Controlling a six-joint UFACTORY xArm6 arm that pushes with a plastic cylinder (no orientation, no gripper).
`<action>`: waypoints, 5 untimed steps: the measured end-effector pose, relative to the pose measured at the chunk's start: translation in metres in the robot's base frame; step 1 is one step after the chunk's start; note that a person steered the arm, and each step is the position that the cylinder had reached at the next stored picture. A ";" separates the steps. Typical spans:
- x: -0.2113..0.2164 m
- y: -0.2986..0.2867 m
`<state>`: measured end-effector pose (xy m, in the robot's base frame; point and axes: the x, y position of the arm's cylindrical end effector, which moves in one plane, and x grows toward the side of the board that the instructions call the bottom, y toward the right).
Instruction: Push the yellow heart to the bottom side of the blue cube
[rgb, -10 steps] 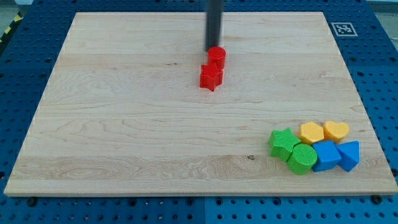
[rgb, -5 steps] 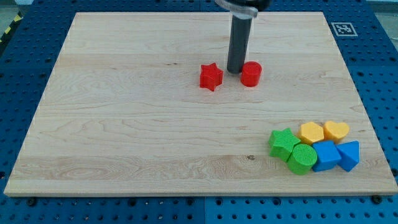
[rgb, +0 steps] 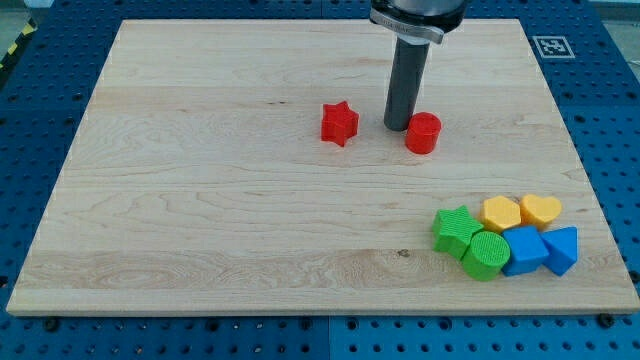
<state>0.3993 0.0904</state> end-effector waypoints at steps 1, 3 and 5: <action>0.002 0.007; 0.004 0.033; 0.022 0.048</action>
